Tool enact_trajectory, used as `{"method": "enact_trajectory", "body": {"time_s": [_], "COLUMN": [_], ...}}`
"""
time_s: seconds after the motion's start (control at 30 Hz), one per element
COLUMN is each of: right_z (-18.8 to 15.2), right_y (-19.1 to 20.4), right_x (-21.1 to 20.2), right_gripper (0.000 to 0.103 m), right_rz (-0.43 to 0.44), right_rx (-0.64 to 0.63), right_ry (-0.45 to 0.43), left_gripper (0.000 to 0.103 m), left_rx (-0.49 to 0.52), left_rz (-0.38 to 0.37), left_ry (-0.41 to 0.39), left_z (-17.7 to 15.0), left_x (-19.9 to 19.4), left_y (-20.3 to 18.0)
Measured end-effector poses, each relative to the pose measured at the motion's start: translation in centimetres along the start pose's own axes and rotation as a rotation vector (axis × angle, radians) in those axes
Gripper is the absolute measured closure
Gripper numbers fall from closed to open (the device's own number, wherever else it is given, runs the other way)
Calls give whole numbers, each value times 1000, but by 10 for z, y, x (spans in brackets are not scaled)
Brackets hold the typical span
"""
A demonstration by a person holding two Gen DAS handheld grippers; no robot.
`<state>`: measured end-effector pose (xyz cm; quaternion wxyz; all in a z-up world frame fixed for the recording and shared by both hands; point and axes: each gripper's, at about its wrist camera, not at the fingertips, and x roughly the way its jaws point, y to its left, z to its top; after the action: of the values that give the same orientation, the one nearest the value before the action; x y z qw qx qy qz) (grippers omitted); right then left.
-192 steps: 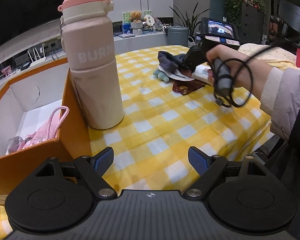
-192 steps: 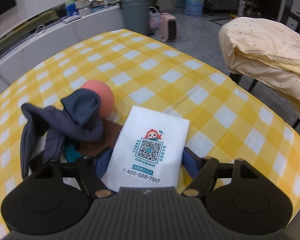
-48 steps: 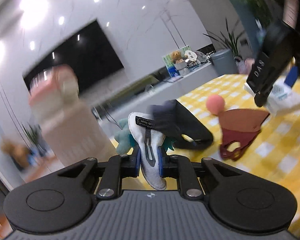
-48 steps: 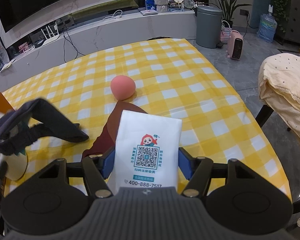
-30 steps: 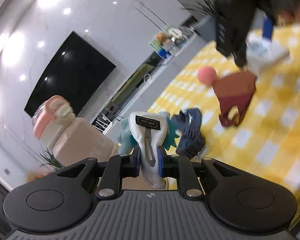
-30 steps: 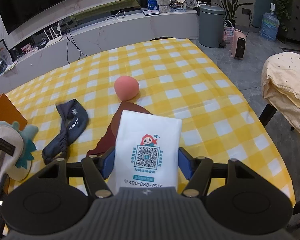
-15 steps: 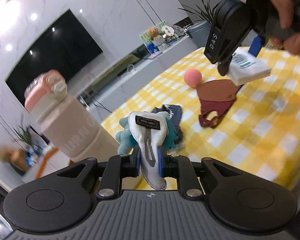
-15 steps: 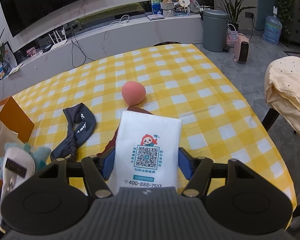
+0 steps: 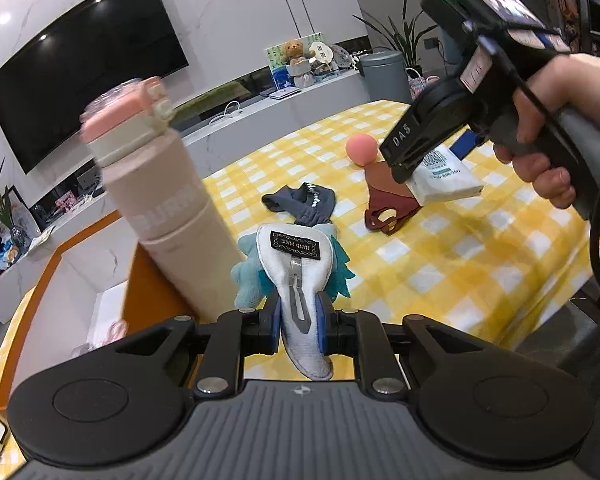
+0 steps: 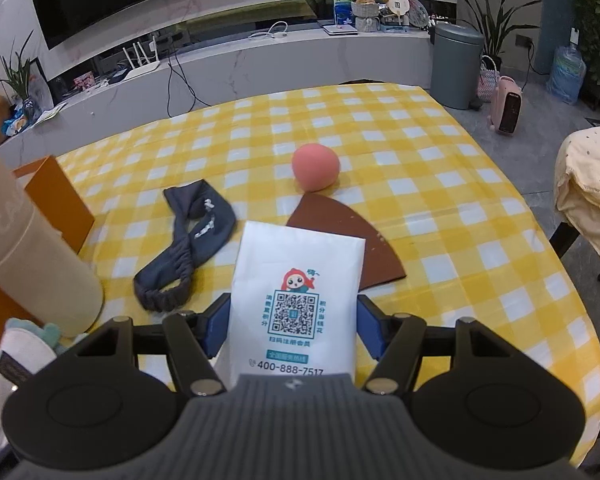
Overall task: Organize soft objects
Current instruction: 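Lift the white slipper with the left tool, turning it toward the box, then carry the white slipper and QR-code pouch over the orange box with both tools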
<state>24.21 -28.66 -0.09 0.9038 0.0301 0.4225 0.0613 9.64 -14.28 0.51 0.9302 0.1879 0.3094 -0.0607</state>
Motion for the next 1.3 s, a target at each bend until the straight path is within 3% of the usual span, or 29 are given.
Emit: {"method": "enact_trajectory", "body": {"time_s": [0.17,0.33,0.5,0.6,0.93,1.13,1.3], "right_z": [-11,-30,-56,-71,-83,-65,-46], "right_y": [14,38,83,116,188,236,270], "right_x": [-16,-39,-67,-86,-159,-173,-152], "right_gripper": [39,39,39,39,39,39,39], "right_rz": [-8,44,97,176,375,450,409], "right_rx": [7,-2,-86,-168,-278,-359,-408], "right_ry": [-18,-34,-49,-63,-215,-258,-234], "left_gripper": [84,84,84,84,84,84,84], "left_rx": [-59,-132,-142,-177,-313,-385,-401], "left_rz": [-24,-68,-72,-76,48,81,109], "left_ry": [20,45,-6,-5,-60,-79,-85], "left_z": [-10,-27,-48,-58,-86,-75,-59], "left_x": [-18,-36,-74,-90,-139,-127,-98], "left_y": [24,52,71,86,164,206,230]}}
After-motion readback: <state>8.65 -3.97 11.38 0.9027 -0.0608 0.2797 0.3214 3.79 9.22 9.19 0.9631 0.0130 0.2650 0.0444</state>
